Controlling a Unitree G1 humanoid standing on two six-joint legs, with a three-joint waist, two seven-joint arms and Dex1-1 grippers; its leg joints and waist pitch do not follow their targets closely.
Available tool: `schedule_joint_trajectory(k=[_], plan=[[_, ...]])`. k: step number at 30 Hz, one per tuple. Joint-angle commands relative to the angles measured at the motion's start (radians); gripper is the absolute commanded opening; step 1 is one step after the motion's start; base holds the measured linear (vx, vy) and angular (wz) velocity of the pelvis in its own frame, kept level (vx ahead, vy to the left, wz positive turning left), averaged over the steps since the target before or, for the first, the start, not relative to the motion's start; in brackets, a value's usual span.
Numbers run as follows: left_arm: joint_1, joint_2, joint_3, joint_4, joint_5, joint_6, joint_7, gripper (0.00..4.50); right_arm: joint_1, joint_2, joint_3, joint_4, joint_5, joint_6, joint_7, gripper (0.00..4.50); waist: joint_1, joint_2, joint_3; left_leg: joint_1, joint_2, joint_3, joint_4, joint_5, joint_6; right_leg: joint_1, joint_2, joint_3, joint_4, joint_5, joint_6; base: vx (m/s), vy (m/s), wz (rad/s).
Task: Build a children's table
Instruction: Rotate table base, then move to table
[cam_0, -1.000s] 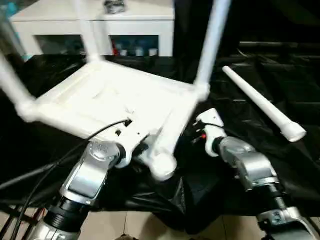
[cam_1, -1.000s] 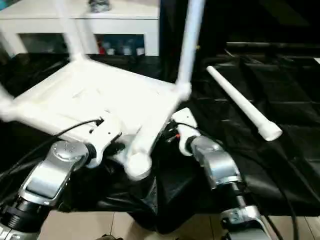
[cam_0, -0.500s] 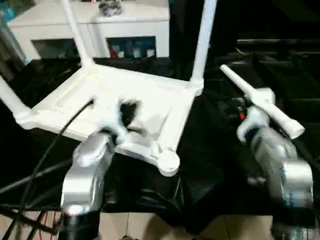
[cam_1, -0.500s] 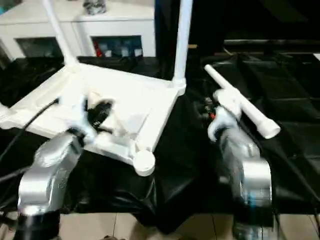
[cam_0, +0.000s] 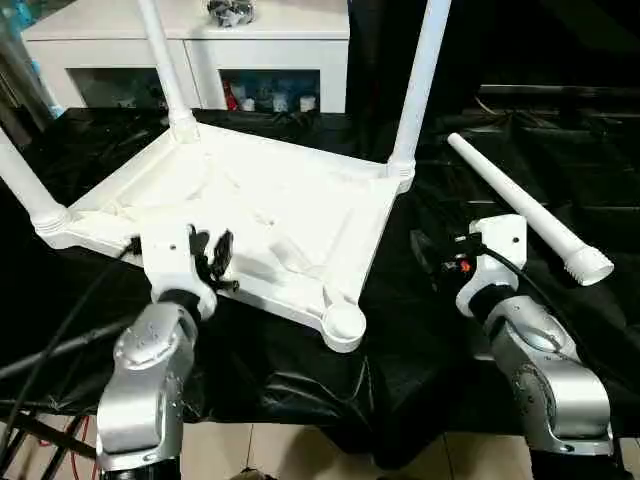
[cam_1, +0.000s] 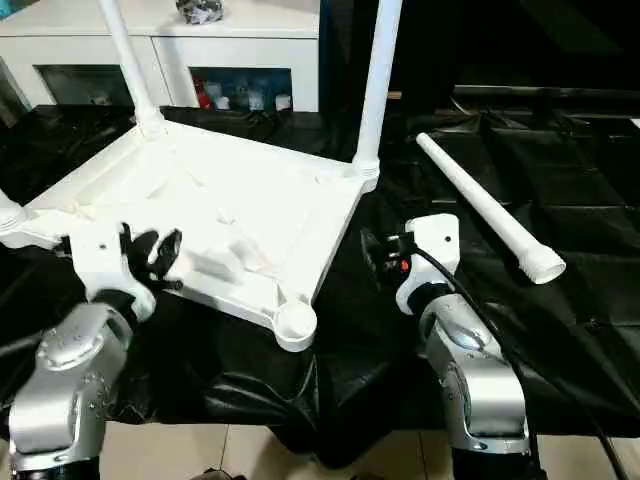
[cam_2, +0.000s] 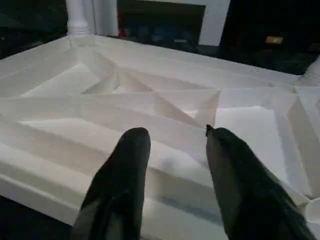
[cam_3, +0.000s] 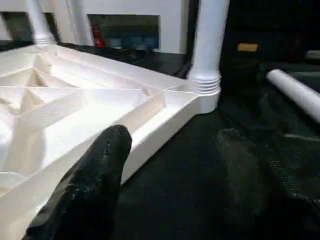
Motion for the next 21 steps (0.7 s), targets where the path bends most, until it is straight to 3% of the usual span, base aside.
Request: schedule_joint_trajectory(k=[1, 2, 3, 4, 6, 7, 8, 9, 10, 11, 12, 13, 14, 15, 16, 17, 18, 19, 20, 21], plan=[[-0.007, -0.001, -0.014, 0.013, 0.020, -0.008, 0.026, 2.42, -0.039, -0.012, 0.007, 0.035, -0.048, -0.026, -0.054, 3.52, -0.005, -0.011, -0.061, 0.016, 0.041, -0.018, -0.075, -0.269, 0.010, 0.034, -0.051, 0.040, -0.081, -0.300, -0.120, 0.000, 0.000, 0.00], [-0.007, 0.002, -0.021, 0.014, 0.022, -0.018, 0.032, 2.46, -0.047, -0.014, 0.008, 0.046, -0.059, -0.030, -0.068, 3.55, -0.006, -0.010, -0.059, 0.014, 0.040, -0.017, -0.075, -0.265, 0.012, 0.034, -0.050, 0.040, -0.082, -0.303, -0.121, 0.000, 0.000, 0.00], [-0.006, 0.006, -0.033, 0.015, 0.035, -0.028, 0.043, 2.48, -0.052, -0.013, 0.004, 0.054, -0.053, -0.022, -0.069, 3.56, -0.009, -0.030, -0.059, 0.013, 0.041, -0.014, -0.073, -0.262, 0.017, 0.035, -0.050, 0.041, -0.084, -0.308, -0.117, 0.000, 0.000, 0.00], [-0.005, 0.010, -0.043, 0.016, 0.045, -0.034, 0.052, 2.59, -0.054, -0.011, 0.000, 0.057, -0.043, -0.016, -0.063, 3.56, -0.004, -0.017, -0.059, 0.016, 0.041, -0.017, -0.074, -0.262, 0.020, 0.035, -0.053, 0.041, -0.081, -0.319, -0.116, 0.000, 0.000, 0.00], [-0.002, 0.013, -0.061, 0.016, 0.055, -0.032, 0.053, 2.85, -0.052, -0.007, -0.007, 0.059, -0.031, -0.015, -0.057, 3.56, -0.005, -0.019, -0.060, 0.016, 0.045, -0.017, -0.073, -0.251, 0.021, 0.034, -0.049, 0.041, -0.080, -0.301, -0.111, 0.000, 0.000, 0.00], [-0.001, 0.011, -0.071, 0.012, 0.054, -0.033, 0.050, 2.91, -0.051, -0.008, -0.009, 0.058, -0.031, -0.016, -0.054, 3.56, -0.011, -0.014, -0.062, 0.022, 0.057, -0.029, -0.079, -0.258, -0.012, 0.035, -0.024, 0.027, -0.077, -0.240, -0.104, 0.000, 0.000, 0.00], [0.000, 0.007, -0.081, 0.011, 0.054, -0.033, 0.048, 2.95, -0.045, -0.010, -0.004, 0.055, -0.036, -0.025, -0.049, 3.56, -0.016, -0.010, -0.061, 0.027, 0.064, -0.035, -0.083, -0.270, -0.024, 0.035, -0.015, 0.021, -0.075, -0.215, -0.108, 0.000, 0.000, 0.00], [0.000, 0.007, -0.081, 0.011, 0.054, -0.033, 0.048, 3.04, -0.045, -0.010, -0.004, 0.055, -0.036, -0.025, -0.049, 3.56, -0.021, -0.004, -0.062, 0.037, 0.081, -0.049, -0.094, -0.284, -0.029, 0.035, -0.001, 0.010, -0.070, -0.186, -0.117, 0.000, 0.000, 0.00], [-0.002, 0.010, -0.089, 0.012, 0.058, -0.030, 0.049, 3.17, -0.040, -0.008, 0.000, 0.048, -0.034, -0.025, -0.050, 3.56, -0.035, 0.023, -0.062, 0.061, 0.176, -0.102, -0.137, -0.289, 0.005, 0.023, 0.002, -0.012, -0.025, -0.100, -0.141, 0.000, 0.000, 0.00], [-0.002, 0.010, -0.089, 0.012, 0.058, -0.030, 0.049, 3.29, -0.040, -0.008, 0.000, 0.048, -0.034, -0.025, -0.050, 3.56, -0.035, 0.023, -0.062, 0.061, 0.176, -0.102, -0.137, -0.289, 0.005, 0.023, 0.002, -0.012, -0.025, -0.100, -0.141, 0.000, 0.000, 0.00], [-0.008, 0.012, -0.094, 0.014, 0.058, -0.029, 0.051, 3.36, -0.039, -0.006, 0.004, 0.047, -0.035, -0.027, -0.055, 3.56, -0.047, 0.030, -0.060, 0.068, 0.239, -0.125, -0.164, -0.244, 0.070, 0.000, -0.007, -0.016, 0.046, -0.077, -0.147, 0.008, -0.086, 0.08], [-0.013, 0.012, -0.096, 0.016, 0.057, -0.028, 0.054, 3.36, -0.039, -0.007, 0.001, 0.050, -0.035, -0.027, -0.061, 3.56, -0.047, 0.031, -0.060, 0.068, 0.239, -0.124, -0.164, -0.237, 0.095, -0.005, -0.010, -0.016, 0.060, -0.068, -0.155, 0.001, -0.138, 0.08], [-0.016, 0.019, -0.096, 0.023, 0.053, -0.038, 0.051, 3.41, -0.039, -0.003, 0.002, 0.055, -0.037, -0.029, -0.071, 3.56, -0.051, 0.017, -0.061, 0.059, 0.224, -0.108, -0.158, -0.243, 0.157, -0.004, -0.024, -0.010, 0.064, -0.033, -0.198, 0.001, -0.138, 0.08], [-0.016, 0.020, -0.096, 0.024, 0.053, -0.040, 0.050, 3.49, -0.039, -0.003, 0.002, 0.056, -0.037, -0.030, -0.072, 3.56, -0.049, 0.010, -0.063, 0.057, 0.208, -0.098, -0.150, -0.251, 0.187, -0.002, -0.030, -0.005, 0.055, -0.018, -0.243, -0.012, -0.201, 0.07], [-0.019, 0.019, -0.095, 0.026, 0.051, -0.045, 0.052, 3.49, -0.038, -0.002, -0.003, 0.057, -0.034, -0.031, -0.073, 3.56, -0.052, -0.028, -0.063, 0.031, 0.111, -0.039, -0.088, -0.307, 0.227, 0.003, -0.028, 0.004, -0.004, -0.012, -0.386, -0.017, -0.227, 0.04], [-0.029, 0.021, -0.098, 0.041, 0.052, -0.059, 0.057, 3.74, -0.037, -0.001, -0.011, 0.068, -0.029, -0.037, -0.072, 3.56, -0.053, -0.059, -0.071, 0.011, -0.032, 0.028, 0.052, -0.321, 0.212, 0.016, -0.003, 0.003, -0.079, -0.063, -0.430, -0.017, -0.227, 0.04], [-0.029, 0.021, -0.098, 0.041, 0.052, -0.059, 0.057, 3.79, -0.037, -0.001, -0.011, 0.068, -0.029, -0.037, -0.072, 3.56, -0.026, -0.060, -0.072, -0.046, -0.088, 0.021, 0.217, -0.259, 0.165, 0.059, -0.060, 0.028, -0.108, -0.295, -0.386, -0.018, -0.216, -0.03], [-0.034, 0.021, -0.102, 0.046, 0.056, -0.060, 0.064, 3.79, -0.037, -0.002, -0.017, 0.077, -0.027, -0.039, -0.071, 3.56, -0.032, -0.075, -0.054, -0.051, -0.091, 0.016, 0.229, -0.254, 0.154, 0.039, -0.057, 0.016, -0.113, -0.342, -0.320, -0.051, -0.215, -0.04], [-0.036, 0.017, -0.101, 0.042, 0.058, -0.058, 0.072, 3.87, -0.035, -0.003, -0.017, 0.079, -0.028, -0.032, -0.070, 3.56, -0.039, -0.043, -0.060, -0.040, -0.080, -0.003, 0.198, -0.270, 0.154, 0.060, -0.082, 0.016, -0.125, -0.448, -0.224, -0.051, -0.215, -0.04], [-0.039, 0.018, -0.097, 0.043, 0.056, -0.058, 0.075, 3.87, -0.036, -0.002, -0.013, 0.082, -0.030, -0.029, -0.072, 3.56, -0.048, -0.042, -0.062, -0.032, -0.081, -0.004, 0.170, -0.274, 0.174, 0.061, -0.064, 0.014, -0.143, -0.487, -0.157, -0.068, -0.178, 0.02]])
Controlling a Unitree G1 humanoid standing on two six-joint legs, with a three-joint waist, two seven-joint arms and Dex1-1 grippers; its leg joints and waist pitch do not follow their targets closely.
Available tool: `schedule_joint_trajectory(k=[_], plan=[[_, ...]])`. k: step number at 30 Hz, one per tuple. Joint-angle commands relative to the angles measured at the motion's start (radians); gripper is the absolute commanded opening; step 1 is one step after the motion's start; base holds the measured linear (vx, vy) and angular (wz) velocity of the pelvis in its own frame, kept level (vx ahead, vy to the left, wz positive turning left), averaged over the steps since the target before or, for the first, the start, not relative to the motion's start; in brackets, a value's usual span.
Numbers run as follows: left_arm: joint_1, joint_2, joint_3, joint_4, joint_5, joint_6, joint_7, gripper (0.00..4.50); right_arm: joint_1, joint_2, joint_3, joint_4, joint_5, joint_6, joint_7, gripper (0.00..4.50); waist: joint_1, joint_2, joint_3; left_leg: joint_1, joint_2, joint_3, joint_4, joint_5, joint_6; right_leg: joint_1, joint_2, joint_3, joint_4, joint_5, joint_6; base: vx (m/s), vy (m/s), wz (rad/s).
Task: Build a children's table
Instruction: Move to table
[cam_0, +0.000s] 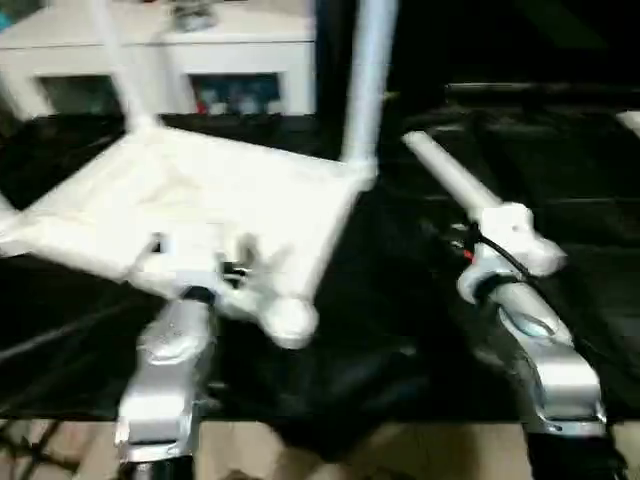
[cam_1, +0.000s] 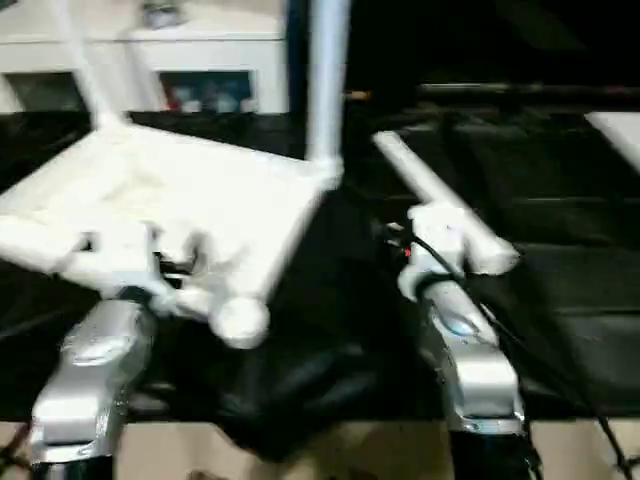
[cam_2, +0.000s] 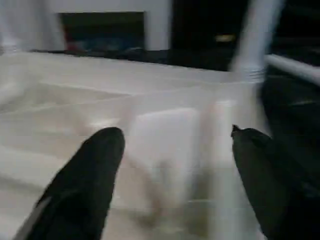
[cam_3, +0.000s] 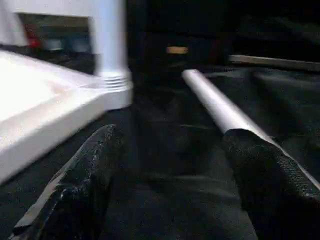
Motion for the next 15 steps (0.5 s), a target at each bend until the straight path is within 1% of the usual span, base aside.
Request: schedule_joint_trajectory(k=[1, 2, 3, 4, 5, 6, 7, 8, 9, 10, 11, 12, 13, 14, 15], plan=[[-0.011, 0.011, 0.026, -0.003, -0.001, 0.002, 0.022, 4.15, -0.008, 0.010, 0.015, 0.007, 0.006, 0.014, 0.003, 3.56, 0.001, 0.022, -0.059, -0.010, 0.057, -0.046, -0.112, -0.090, 0.055, 0.092, -0.111, 0.055, -0.195, -0.453, 0.116, -0.071, -0.152, 0.08], [-0.011, 0.011, 0.027, -0.004, -0.002, 0.002, 0.022, 4.22, -0.008, 0.010, 0.015, 0.007, 0.008, 0.015, 0.003, 3.56, -0.017, 0.083, -0.080, 0.082, 0.359, -0.250, -0.241, 0.097, 0.115, 0.016, -0.083, -0.002, 0.010, -0.314, 0.242, -0.101, -0.237, -0.03], [-0.006, 0.011, 0.035, -0.007, -0.011, -0.008, 0.022, 4.23, -0.016, 0.010, 0.015, 0.007, 0.012, 0.028, 0.002, 3.56, -0.019, 0.062, -0.071, 0.074, 0.352, -0.233, -0.238, 0.259, 0.148, -0.080, -0.083, 0.026, 0.172, -0.331, 0.237, -0.073, -0.169, -0.06], [0.001, 0.010, 0.038, -0.009, -0.008, -0.004, 0.030, 4.32, -0.018, 0.006, 0.016, 0.005, 0.012, 0.036, 0.004, 3.56, -0.032, 0.046, -0.075, 0.088, 0.315, -0.227, -0.202, 0.341, 0.173, -0.121, -0.096, 0.055, 0.213, -0.282, 0.198, -0.056, -0.160, -0.10], [0.005, 0.009, 0.040, -0.009, -0.005, -0.002, 0.037, 4.41, -0.019, 0.002, 0.017, 0.004, 0.012, 0.041, 0.005, 3.56, -0.030, 0.048, -0.079, 0.088, 0.279, -0.213, -0.195, 0.405, 0.236, -0.122, -0.101, 0.079, 0.217, -0.223, 0.161, -0.026, -0.075, 0.01], [0.010, 0.006, 0.045, -0.014, 0.003, -0.011, 0.052, 4.41, -0.019, -0.004, 0.023, -0.001, 0.014, 0.050, 0.015, 3.56, -0.013, 0.032, -0.073, 0.045, 0.150, -0.133, -0.177, 0.401, 0.348, -0.054, -0.090, 0.119, 0.103, -0.052, 0.085, -0.073, -0.180, 0.01], [0.010, 0.008, 0.051, -0.013, 0.006, -0.020, 0.062, 4.41, -0.023, -0.006, 0.028, -0.001, 0.015, 0.055, 0.019, 3.56, -0.001, 0.005, -0.070, 0.011, 0.092, -0.094, -0.152, 0.318, 0.316, -0.014, -0.095, 0.134, 0.032, -0.003, 0.073, -0.093, -0.237, -0.05], [0.018, 0.009, 0.051, -0.026, 0.012, -0.012, 0.069, 4.41, -0.023, -0.009, 0.035, -0.007, 0.024, 0.063, 0.034, 3.56, 0.015, -0.039, -0.070, -0.048, 0.020, -0.054, -0.089, 0.152, 0.198, 0.051, -0.191, 0.169, -0.057, -0.038, 0.013, -0.093, -0.237, -0.05], [0.020, 0.012, 0.052, -0.032, 0.013, -0.005, 0.073, 4.41, -0.026, -0.009, 0.039, -0.009, 0.028, 0.068, 0.042, 3.56, 0.043, -0.040, -0.069, -0.050, 0.029, -0.053, -0.083, 0.112, 0.108, 0.059, -0.221, 0.176, -0.074, -0.099, 0.027, -0.107, -0.257, -0.12], [0.032, 0.017, 0.055, -0.051, 0.005, -0.006, 0.067, 4.41, -0.036, 0.001, 0.048, 0.000, 0.034, 0.057, 0.053, 3.56, 0.064, -0.063, -0.072, -0.033, 0.045, -0.055, -0.120, 0.085, -0.019, 0.053, -0.204, 0.176, -0.067, -0.209, 0.128, -0.107, -0.257, -0.13], [0.048, 0.020, 0.049, -0.068, 0.002, -0.016, 0.058, 4.41, -0.040, 0.015, 0.047, 0.009, 0.045, 0.058, 0.055, 3.56, 0.066, -0.064, -0.064, -0.029, 0.048, -0.054, -0.153, 0.066, -0.081, 0.053, -0.174, 0.163, -0.076, -0.308, 0.233, -0.160, -0.369, -0.14], [0.050, 0.021, 0.048, -0.070, 0.001, -0.015, 0.056, 4.41, -0.042, 0.017, 0.048, 0.013, 0.045, 0.057, 0.055, 3.56, 0.066, -0.066, -0.059, -0.024, 0.048, -0.051, -0.160, 0.043, -0.103, 0.047, -0.161, 0.161, -0.087, -0.378, 0.278, -0.098, -0.243, -0.08], [0.056, 0.024, 0.047, -0.075, 0.000, -0.010, 0.052, 4.41, -0.047, 0.022, 0.052, 0.026, 0.042, 0.049, 0.055, 3.56, 0.067, -0.052, -0.056, -0.016, 0.061, -0.049, -0.178, 0.000, -0.146, 0.045, -0.156, 0.158, -0.092, -0.520, 0.291, -0.095, -0.166, -0.04], [0.056, 0.024, 0.047, -0.075, 0.000, -0.010, 0.052, 4.41, -0.047, 0.022, 0.052, 0.026, 0.042, 0.049, 0.055, 3.56, 0.066, -0.047, -0.048, -0.005, 0.072, -0.041, -0.196, -0.085, -0.189, 0.037, -0.141, 0.145, -0.103, -0.650, 0.262, -0.079, -0.088, -0.04], [0.064, 0.026, 0.048, -0.079, -0.002, -0.006, 0.050, 4.41, -0.051, 0.024, 0.059, 0.036, 0.038, 0.042, 0.053, 3.56, 0.064, -0.049, -0.043, 0.003, 0.076, -0.039, -0.205, -0.141, -0.204, 0.033, -0.134, 0.135, -0.107, -0.708, 0.246, -0.079, -0.088, -0.04]])
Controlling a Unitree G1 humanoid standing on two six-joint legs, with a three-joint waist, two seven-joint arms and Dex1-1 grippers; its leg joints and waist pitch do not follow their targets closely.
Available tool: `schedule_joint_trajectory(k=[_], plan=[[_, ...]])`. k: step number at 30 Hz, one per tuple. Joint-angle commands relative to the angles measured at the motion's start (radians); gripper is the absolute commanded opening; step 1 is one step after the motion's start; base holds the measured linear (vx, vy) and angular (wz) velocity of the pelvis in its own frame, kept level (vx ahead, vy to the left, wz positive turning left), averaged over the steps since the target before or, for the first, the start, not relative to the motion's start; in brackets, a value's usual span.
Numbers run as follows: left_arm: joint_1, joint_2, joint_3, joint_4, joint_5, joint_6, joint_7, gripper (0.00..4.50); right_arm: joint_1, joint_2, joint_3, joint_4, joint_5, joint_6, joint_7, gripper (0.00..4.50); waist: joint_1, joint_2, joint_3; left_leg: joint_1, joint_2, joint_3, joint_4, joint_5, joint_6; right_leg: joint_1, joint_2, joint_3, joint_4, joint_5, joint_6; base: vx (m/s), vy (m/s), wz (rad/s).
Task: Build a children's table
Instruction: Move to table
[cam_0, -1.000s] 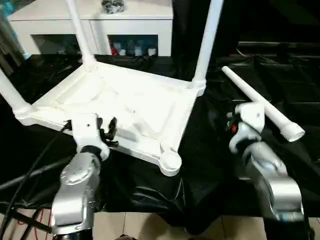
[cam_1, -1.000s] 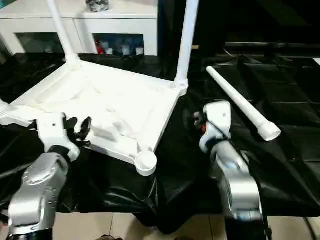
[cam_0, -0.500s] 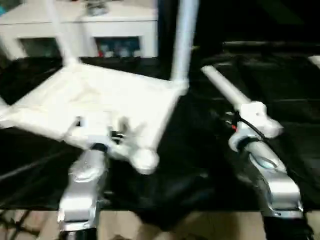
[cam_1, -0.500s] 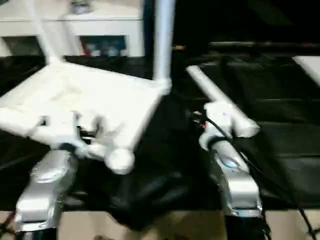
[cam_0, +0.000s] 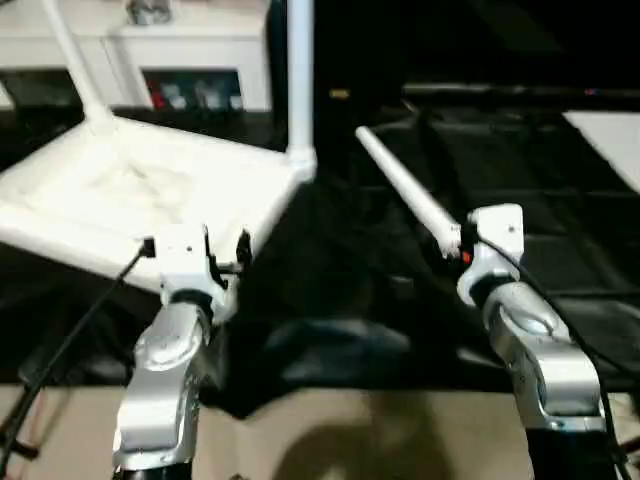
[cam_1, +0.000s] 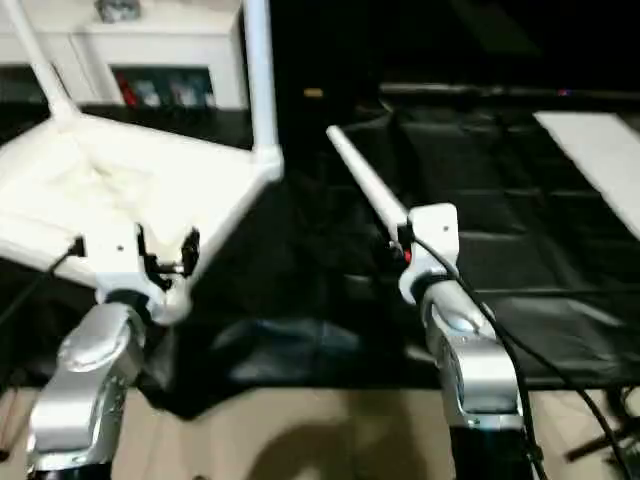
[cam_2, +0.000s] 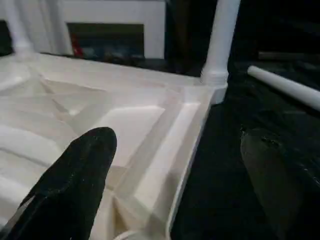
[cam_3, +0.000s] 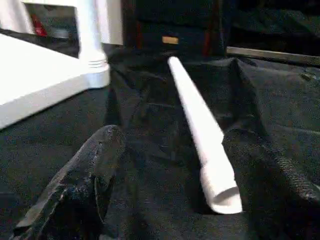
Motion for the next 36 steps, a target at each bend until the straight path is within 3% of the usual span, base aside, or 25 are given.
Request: schedule_joint_trajectory(k=[1, 5, 6, 7, 9, 10, 11, 13, 14, 17, 19, 20, 21, 23, 24, 25, 26, 27, 28, 29, 30, 31, 33, 34, 36], plan=[[0.026, 0.014, 0.008, -0.018, -0.002, 0.010, -0.005, 4.41, -0.026, 0.007, 0.026, 0.024, 0.009, -0.009, 0.005, 3.56, -0.001, -0.011, -0.028, 0.027, -0.007, 0.026, -0.051, -0.373, -0.043, 0.042, -0.034, 0.013, -0.181, -0.771, 0.063, -0.062, -0.041, -0.01], [0.029, 0.017, 0.008, -0.018, -0.004, 0.009, -0.003, 4.41, -0.033, 0.007, 0.029, 0.027, 0.011, -0.005, 0.005, 3.56, -0.037, 0.024, -0.005, 0.100, 0.039, -0.004, -0.101, -0.709, -0.009, 0.066, 0.005, -0.068, -0.191, -0.561, -0.043, -0.016, 0.013, -0.01], [0.030, 0.018, 0.007, -0.020, -0.005, 0.010, -0.001, 4.41, -0.033, 0.008, 0.028, 0.027, 0.010, -0.004, 0.006, 3.56, -0.031, 0.043, 0.003, 0.095, 0.062, -0.012, -0.137, -0.784, -0.006, 0.088, 0.008, -0.074, -0.159, -0.474, -0.060, -0.039, 0.057, -0.11], [0.019, 0.022, 0.001, -0.009, -0.010, 0.011, -0.011, 4.41, -0.049, 0.006, 0.029, 0.046, 0.007, -0.016, 0.012, 3.56, -0.019, 0.050, 0.003, 0.062, 0.104, -0.021, -0.201, -0.877, 0.001, 0.155, -0.010, -0.064, -0.025, -0.257, -0.073, 0.000, 0.000, 0.00], [0.006, 0.027, -0.004, -0.001, -0.015, 0.012, -0.017, 4.41, -0.065, 0.004, 0.027, 0.062, 0.006, -0.026, 0.017, 3.56, 0.009, 0.023, 0.013, 0.081, 0.116, 0.015, -0.221, -0.904, 0.019, 0.149, -0.019, -0.021, 0.013, -0.281, -0.053, 0.000, 0.000, 0.00], [-0.012, 0.026, -0.001, 0.010, -0.022, 0.017, -0.015, 4.41, -0.089, 0.001, 0.027, 0.093, 0.003, -0.043, 0.023, 3.56, 0.006, -0.026, 0.015, 0.156, 0.024, 0.057, -0.069, -0.741, -0.018, 0.056, -0.041, 0.000, -0.182, -0.786, -0.035, 0.069, -0.031, 0.03], [-0.015, 0.026, 0.000, 0.011, -0.023, 0.018, -0.013, 4.41, -0.093, 0.000, 0.028, 0.099, 0.003, -0.047, 0.023, 3.56, -0.005, -0.048, 0.019, 0.161, -0.015, 0.068, 0.076, -0.453, -0.005, 0.041, -0.113, 0.005, -0.273, -1.135, -0.013, 0.131, -0.008, -0.13], [-0.020, 0.028, 0.002, 0.014, -0.025, 0.022, -0.007, 4.41, -0.104, -0.006, 0.036, 0.121, -0.003, -0.061, 0.025, 3.56, 0.032, -0.016, -0.011, 0.039, 0.012, 0.036, -0.008, -0.222, 0.036, 0.182, -0.139, 0.045, -0.222, -0.943, -0.059, 0.123, 0.039, -0.15], [-0.020, 0.029, 0.003, 0.013, -0.030, 0.023, -0.010, 4.41, -0.102, -0.007, 0.043, 0.124, -0.007, -0.065, 0.028, 3.56, 0.027, -0.014, -0.020, 0.049, 0.013, 0.037, -0.070, -0.199, 0.037, 0.177, -0.066, 0.012, -0.186, -0.675, -0.101, 0.066, 0.025, 0.01], [-0.020, 0.035, 0.001, 0.012, -0.035, 0.025, -0.015, 4.41, -0.098, -0.006, 0.046, 0.123, -0.002, -0.066, 0.034, 3.56, -0.006, 0.027, -0.052, 0.124, 0.041, 0.003, -0.113, -0.139, 0.116, 0.142, -0.012, -0.033, -0.116, -0.132, -0.232, 0.117, 0.034, 0.05], [-0.023, 0.039, 0.002, 0.018, -0.041, 0.021, -0.020, 4.41, -0.095, -0.008, 0.052, 0.128, -0.011, -0.072, 0.035, 3.56, -0.032, 0.027, -0.049, 0.161, 0.053, -0.016, -0.104, -0.131, 0.220, 0.104, -0.015, -0.041, -0.095, -0.036, -0.275, 0.161, 0.031, 0.07], [-0.024, 0.039, 0.003, 0.019, -0.042, 0.020, -0.020, 4.41, -0.095, -0.008, 0.052, 0.128, -0.011, -0.072, 0.035, 3.56, -0.025, 0.015, -0.054, 0.137, 0.028, 0.004, -0.088, -0.061, 0.280, 0.134, -0.029, -0.031, -0.105, 0.030, -0.296, 0.238, 0.051, 0.10], [-0.024, 0.039, 0.003, 0.019, -0.042, 0.020, -0.020, 4.41, -0.095, -0.008, 0.052, 0.128, -0.011, -0.072, 0.035, 3.56, -0.004, -0.004, -0.067, 0.073, -0.034, 0.037, -0.057, 0.032, 0.311, 0.208, -0.035, 0.003, -0.115, 0.116, -0.309, 0.152, 0.038, 0.06], [-0.032, 0.037, 0.001, 0.021, -0.048, 0.022, -0.020, 4.41, -0.099, -0.006, 0.046, 0.133, -0.004, -0.072, 0.031, 3.56, 0.016, -0.007, -0.067, 0.031, -0.047, 0.042, -0.043, 0.079, 0.319, 0.241, -0.043, 0.019, -0.126, 0.128, -0.316, 0.102, 0.030, 0.09], [-0.036, 0.034, -0.004, 0.020, -0.049, 0.025, -0.018, 4.41, -0.102, -0.008, 0.044, 0.138, -0.006, -0.070, 0.026, 3.56, 0.020, 0.005, -0.072, 0.039, -0.041, 0.029, -0.039, 0.191, 0.308, 0.238, -0.014, 0.002, -0.104, 0.184, -0.312, 0.147, 0.028, 0.15], [-0.036, 0.034, -0.004, 0.020, -0.049, 0.025, -0.018, 4.41, -0.102, -0.008, 0.044, 0.138, -0.006, -0.070, 0.026, 3.56, 0.012, 0.014, -0.076, 0.079, -0.031, 0.012, -0.043, 0.275, 0.321, 0.208, 0.011, -0.018, -0.083, 0.217, -0.291, 0.207, -0.030, 0.19], [-0.032, 0.034, -0.008, 0.018, -0.049, 0.025, -0.018, 4.41, -0.104, -0.008, 0.043, 0.142, -0.010, -0.070, 0.022, 3.56, -0.036, 0.026, -0.074, 0.213, 0.037, -0.083, -0.043, 0.467, 0.440, 0.069, 0.030, -0.051, -0.021, 0.110, -0.192, 0.320, -0.109, 0.10], [-0.029, 0.034, -0.010, 0.017, -0.050, 0.025, -0.018, 4.41, -0.105, -0.008, 0.044, 0.145, -0.011, -0.069, 0.020, 3.56, -0.052, 0.032, -0.084, 0.277, 0.083, -0.129, -0.041, 0.526, 0.515, 0.000, 0.007, -0.051, 0.006, -0.021, -0.122, 0.240, -0.119, 0.03], [-0.023, 0.034, -0.016, 0.021, -0.052, 0.022, -0.021, 4.41, -0.111, -0.013, 0.043, 0.149, -0.015, -0.055, 0.017, 3.56, -0.056, 0.017, -0.079, 0.286, 0.131, -0.175, -0.054, 0.603, 0.598, -0.052, -0.040, -0.022, 0.039, -0.128, -0.013, 0.180, -0.172, -0.31], [-0.022, 0.034, -0.016, 0.022, -0.052, 0.022, -0.021, 4.41, -0.112, -0.013, 0.043, 0.150, -0.015, -0.054, 0.017, 3.56, -0.050, 0.007, -0.074, 0.268, 0.109, -0.165, -0.050, 0.583, 0.577, -0.056, -0.059, -0.002, 0.030, -0.089, -0.007, 0.131, -0.163, -0.25], [-0.023, 0.033, -0.019, 0.027, -0.054, 0.020, -0.023, 4.41, -0.117, -0.018, 0.041, 0.152, -0.018, -0.039, 0.014, 3.56, 0.011, -0.088, -0.059, 0.019, -0.133, -0.017, 0.070, 0.111, 0.356, 0.206, -0.072, 0.131, -0.107, 0.063, -0.085, 0.131, -0.163, -0.25], [-0.024, 0.032, -0.020, 0.028, -0.054, 0.019, -0.023, 4.41, -0.119, -0.019, 0.040, 0.154, -0.018, -0.037, 0.014, 3.56, 0.039, -0.070, -0.043, -0.010, -0.121, -0.012, 0.143, -0.103, 0.245, 0.227, -0.139, 0.206, -0.140, 0.173, -0.239, 0.116, -0.053, 0.24], [-0.030, 0.032, -0.018, 0.031, -0.055, 0.019, -0.023, 4.41, -0.130, -0.022, 0.033, 0.165, -0.022, -0.026, 0.003, 3.56, 0.037, -0.068, -0.040, -0.041, -0.095, -0.025, 0.152, -0.050, 0.133, 0.246, -0.124, 0.176, -0.118, 0.279, -0.311, 0.086, 0.011, 0.25], [-0.033, 0.033, -0.019, 0.032, -0.057, 0.018, -0.021, 4.41, -0.136, -0.024, 0.029, 0.171, -0.022, -0.021, 0.001, 3.56, 0.034, -0.050, -0.038, -0.054, -0.074, -0.029, 0.128, 0.023, 0.076, 0.252, -0.122, 0.145, -0.129, 0.296, -0.341, 0.120, -0.026, -0.06], [-0.037, 0.035, -0.021, 0.033, -0.059, 0.019, -0.021, 4.41, -0.152, -0.028, 0.021, 0.187, -0.023, -0.004, -0.006, 3.56, 0.032, 0.016, -0.026, -0.021, 0.002, -0.047, 0.002, 0.089, 0.087, 0.215, -0.096, 0.058, -0.162, 0.054, -0.315, 0.117, -0.012, -0.03]])
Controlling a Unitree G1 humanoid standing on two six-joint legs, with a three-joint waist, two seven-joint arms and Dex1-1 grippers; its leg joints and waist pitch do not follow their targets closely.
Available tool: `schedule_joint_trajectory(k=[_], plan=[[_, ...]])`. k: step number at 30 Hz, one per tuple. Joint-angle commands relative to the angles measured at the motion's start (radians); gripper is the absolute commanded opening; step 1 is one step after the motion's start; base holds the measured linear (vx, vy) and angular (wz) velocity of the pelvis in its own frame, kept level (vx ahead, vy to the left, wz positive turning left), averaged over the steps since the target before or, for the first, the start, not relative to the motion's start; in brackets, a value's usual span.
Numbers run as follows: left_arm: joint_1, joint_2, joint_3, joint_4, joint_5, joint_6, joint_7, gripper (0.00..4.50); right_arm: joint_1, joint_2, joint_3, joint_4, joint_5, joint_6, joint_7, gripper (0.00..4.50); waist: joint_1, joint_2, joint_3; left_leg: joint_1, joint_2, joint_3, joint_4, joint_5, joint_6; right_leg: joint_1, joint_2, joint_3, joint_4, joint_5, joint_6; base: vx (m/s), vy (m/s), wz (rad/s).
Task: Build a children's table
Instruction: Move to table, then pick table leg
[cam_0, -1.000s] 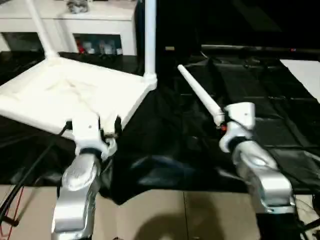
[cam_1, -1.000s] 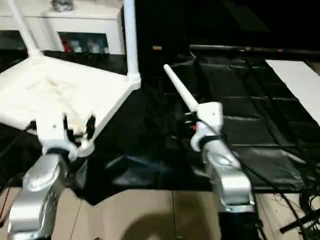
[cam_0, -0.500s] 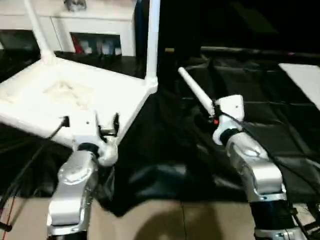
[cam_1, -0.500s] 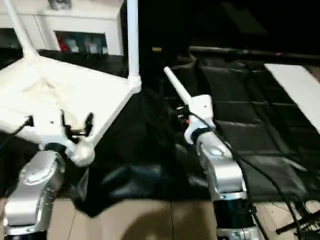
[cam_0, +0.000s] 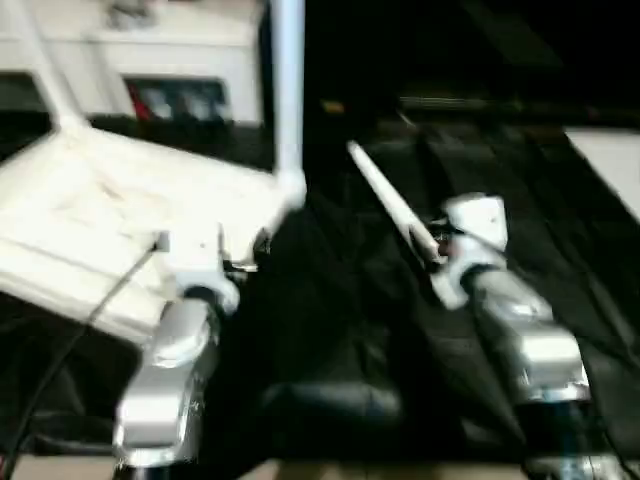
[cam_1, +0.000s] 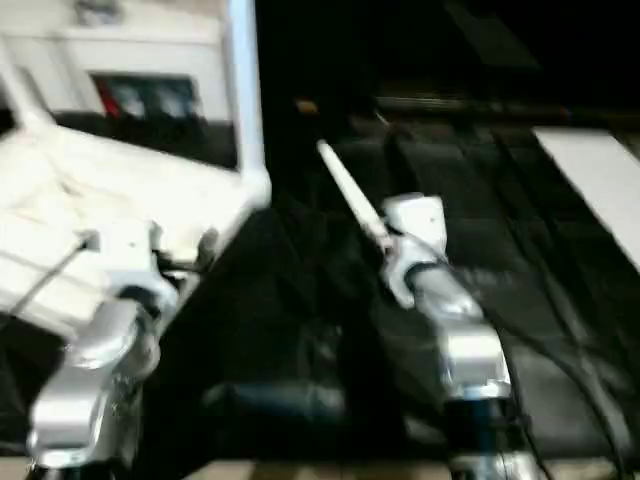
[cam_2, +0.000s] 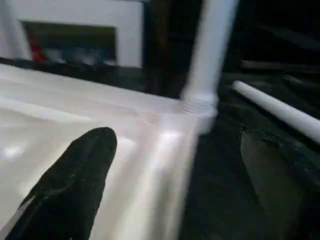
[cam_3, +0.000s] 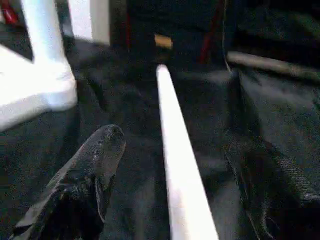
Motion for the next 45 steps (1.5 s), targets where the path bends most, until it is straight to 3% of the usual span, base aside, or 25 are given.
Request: schedule_joint_trajectory(k=[1, 2, 3, 4, 5, 7, 8, 9, 10, 11, 12, 14, 16, 17, 18, 20, 21, 22, 24, 28, 29, 34, 40, 41, 45], plan=[[0.005, 0.011, 0.010, -0.002, -0.003, 0.002, -0.001, 4.41, -0.032, 0.003, 0.006, 0.029, 0.006, 0.051, -0.004, 3.56, -0.050, 0.066, -0.039, 0.080, 0.138, -0.115, -0.145, 0.016, 0.102, -0.027, -0.011, -0.055, 0.052, -0.050, -0.129, 0.147, 0.067, -0.13], [0.006, 0.011, 0.010, -0.003, -0.004, 0.002, -0.002, 4.41, -0.036, 0.001, 0.006, 0.034, 0.009, 0.057, -0.001, 3.56, -0.070, 0.050, -0.071, 0.177, 0.165, -0.153, -0.126, 0.027, 0.209, -0.109, -0.019, -0.046, 0.084, -0.106, -0.070, 0.228, 0.074, -0.09], [0.009, 0.016, 0.008, -0.005, -0.002, 0.004, -0.004, 4.41, -0.058, -0.007, 0.001, 0.060, 0.020, 0.070, 0.010, 3.56, -0.055, 0.045, -0.070, 0.179, 0.170, -0.162, -0.111, 0.004, 0.261, -0.125, -0.034, -0.032, 0.109, -0.114, -0.032, 0.169, 0.059, -0.12], [0.009, 0.017, 0.007, -0.005, -0.002, 0.004, -0.004, 4.48, -0.060, -0.007, 0.000, 0.063, 0.021, 0.071, 0.011, 3.74, -0.051, 0.048, -0.060, 0.148, 0.153, -0.139, -0.117, -0.004, 0.300, -0.140, -0.041, -0.025, 0.132, -0.067, 0.041, 0.112, 0.020, 0.01], [0.012, 0.023, 0.005, -0.007, -0.002, 0.003, -0.015, 4.50, -0.105, -0.023, -0.011, 0.119, 0.035, 0.096, 0.032, 3.85, -0.047, 0.036, -0.055, 0.140, 0.143, -0.117, -0.130, -0.018, 0.322, -0.156, -0.046, -0.025, 0.135, -0.008, 0.078, 0.056, 0.003, -0.02], [0.012, 0.044, -0.008, -0.015, -0.004, 0.029, -0.033, 4.50, -0.174, -0.051, -0.013, 0.211, 0.029, 0.130, 0.063, 3.85, -0.047, -0.001, -0.054, 0.120, 0.139, -0.086, -0.125, 0.062, 0.362, -0.172, -0.077, 0.004, 0.092, 0.142, 0.066, 0.028, 0.001, -0.01], [0.011, 0.053, -0.013, -0.017, -0.004, 0.039, -0.039, 4.50, -0.198, -0.061, -0.010, 0.242, 0.025, 0.143, 0.074, 4.05, -0.044, -0.045, -0.056, 0.081, 0.092, -0.044, -0.091, 0.111, 0.322, -0.146, -0.123, 0.049, -0.003, 0.278, 0.032, 0.018, -0.102, 0.08], [0.012, 0.059, -0.015, -0.022, -0.011, 0.046, -0.051, 4.50, -0.222, -0.070, -0.007, 0.275, 0.017, 0.153, 0.077, 4.16, 0.008, -0.069, -0.061, -0.006, 0.000, 0.008, 0.001, 0.054, 0.211, -0.053, -0.226, 0.139, -0.057, 0.327, 0.029, 0.018, -0.102, 0.08], [0.014, 0.064, -0.014, -0.033, -0.029, 0.054, -0.068, 4.50, -0.256, -0.082, -0.002, 0.325, 0.006, 0.159, 0.077, 4.27, 0.008, -0.078, -0.067, -0.017, 0.013, -0.007, -0.014, 0.134, 0.109, -0.033, -0.223, 0.124, -0.033, 0.533, -0.003, 0.021, -0.121, 0.09], [0.016, 0.071, -0.013, -0.045, -0.046, 0.064, -0.086, 4.50, -0.290, -0.093, 0.001, 0.376, -0.001, 0.159, 0.082, 4.27, 0.008, -0.078, -0.067, -0.017, 0.013, -0.007, -0.014, 0.134, 0.109, -0.033, -0.223, 0.124, -0.033, 0.533, -0.003, 0.022, -0.099, -0.04], [0.027, 0.094, -0.016, -0.077, -0.080, 0.089, -0.134, 4.50, -0.366, -0.120, 0.018, 0.492, -0.023, 0.176, 0.087, 4.36, 0.009, -0.065, -0.063, -0.015, 0.014, 0.000, -0.047, 0.224, 0.032, -0.046, -0.154, 0.063, -0.013, 0.772, -0.052, 0.022, -0.099, -0.04], [0.034, 0.113, -0.023, -0.091, -0.086, 0.103, -0.157, 4.50, -0.402, -0.133, 0.030, 0.549, -0.030, 0.174, 0.098, 4.44, 0.003, -0.032, -0.060, 0.002, 0.053, -0.007, -0.069, 0.153, 0.009, -0.055, -0.132, 0.041, -0.020, 0.536, -0.174, -0.007, -0.029, -0.02], [0.042, 0.144, -0.039, -0.106, -0.082, 0.119, -0.185, 4.50, -0.445, -0.141, 0.031, 0.616, -0.031, 0.174, 0.109, 4.44, 0.003, -0.027, -0.053, 0.024, 0.095, -0.006, -0.083, 0.085, 0.023, -0.071, -0.131, 0.037, -0.034, 0.315, -0.279, 0.000, 0.000, 0.00], [0.043, 0.149, -0.042, -0.108, -0.082, 0.121, -0.190, 4.50, -0.452, -0.142, 0.031, 0.627, -0.031, 0.174, 0.112, 4.44, 0.003, -0.019, -0.042, 0.031, 0.107, 0.002, -0.095, -0.009, 0.029, -0.080, -0.134, 0.032, -0.043, 0.185, -0.310, 0.000, 0.000, 0.00], [0.051, 0.179, -0.057, -0.125, -0.086, 0.137, -0.220, 4.50, -0.495, -0.149, 0.033, 0.698, -0.032, 0.178, 0.131, 4.44, 0.004, -0.023, -0.039, 0.036, 0.110, 0.011, -0.096, -0.062, 0.021, -0.085, -0.136, 0.032, -0.052, 0.122, -0.311, 0.000, 0.000, 0.00], [0.063, 0.242, -0.089, -0.179, -0.116, 0.192, -0.297, 4.50, -0.593, -0.160, 0.036, 0.883, -0.033, 0.178, 0.237, 4.44, 0.005, -0.039, -0.026, 0.046, 0.109, 0.036, -0.100, -0.260, -0.033, -0.102, -0.145, 0.033, -0.073, -0.168, -0.291, -0.068, -0.012, 0.12], [0.062, 0.244, -0.091, -0.182, -0.118, 0.196, -0.300, 4.50, -0.597, -0.161, 0.037, 0.894, -0.034, 0.178, 0.247, 4.44, 0.009, -0.044, -0.022, 0.047, 0.111, 0.040, -0.101, -0.275, -0.041, -0.105, -0.148, 0.034, -0.078, -0.216, -0.271, -0.069, -0.013, 0.12], [0.062, 0.245, -0.093, -0.185, -0.120, 0.200, -0.301, 4.50, -0.600, -0.162, 0.040, 0.901, -0.036, 0.179, 0.255, 4.44, 0.022, -0.033, -0.019, 0.056, 0.116, 0.045, -0.105, -0.292, -0.064, -0.115, -0.150, 0.035, -0.086, -0.266, -0.239, -0.061, -0.015, 0.15], [0.050, 0.258, -0.106, -0.216, -0.155, 0.233, -0.323, 4.50, -0.631, -0.172, 0.051, 0.989, -0.058, 0.182, 0.268, 4.44, 0.023, -0.071, -0.018, 0.057, 0.123, 0.056, -0.113, -0.290, -0.086, -0.118, -0.149, 0.033, -0.087, -0.294, -0.207, 0.000, 0.000, 0.00], [0.053, 0.276, -0.111, -0.252, -0.188, 0.276, -0.348, 4.50, -0.637, -0.178, 0.077, 1.031, -0.075, 0.202, 0.311, 4.44, 0.035, -0.066, -0.020, 0.038, 0.128, 0.056, -0.121, -0.208, -0.105, -0.105, -0.152, 0.033, -0.072, -0.209, -0.194, 0.000, 0.000, 0.00], [0.059, 0.285, -0.113, -0.263, -0.195, 0.287, -0.359, 4.50, -0.637, -0.179, 0.090, 1.042, -0.083, 0.205, 0.320, 4.44, 0.037, -0.076, -0.023, 0.036, 0.128, 0.058, -0.121, -0.184, -0.104, -0.102, -0.153, 0.033, -0.067, -0.180, -0.195, 0.000, 0.000, 0.00], [0.082, 0.334, -0.133, -0.317, -0.237, 0.339, -0.421, 4.50, -0.665, -0.186, 0.100, 1.142, -0.107, 0.206, 0.330, 4.44, 0.044, -0.075, -0.023, 0.036, 0.126, 0.066, -0.116, -0.142, -0.095, -0.104, -0.153, 0.038, -0.062, -0.125, -0.218, 0.000, 0.000, 0.00], [0.078, 0.353, -0.142, -0.326, -0.257, 0.363, -0.426, 4.50, -0.663, -0.202, 0.096, 1.186, -0.112, 0.215, 0.349, 4.44, 0.045, -0.080, -0.034, 0.026, 0.123, 0.072, -0.110, -0.007, -0.058, -0.089, -0.149, 0.036, -0.044, 0.047, -0.253, 0.000, 0.000, 0.00], [0.077, 0.362, -0.145, -0.328, -0.263, 0.367, -0.434, 4.50, -0.662, -0.206, 0.093, 1.199, -0.111, 0.209, 0.348, 4.44, 0.048, -0.072, -0.036, 0.027, 0.123, 0.072, -0.108, 0.014, -0.050, -0.089, -0.149, 0.036, -0.040, 0.076, -0.264, 0.000, 0.000, 0.00], [0.073, 0.372, -0.142, -0.328, -0.266, 0.368, -0.444, 4.50, -0.660, -0.212, 0.084, 1.208, -0.109, 0.208, 0.346, 4.19, 0.048, -0.066, -0.034, 0.025, 0.123, 0.075, -0.107, 0.014, -0.041, -0.091, -0.145, 0.035, -0.040, 0.092, -0.280, 0.000, 0.000, 0.00]])
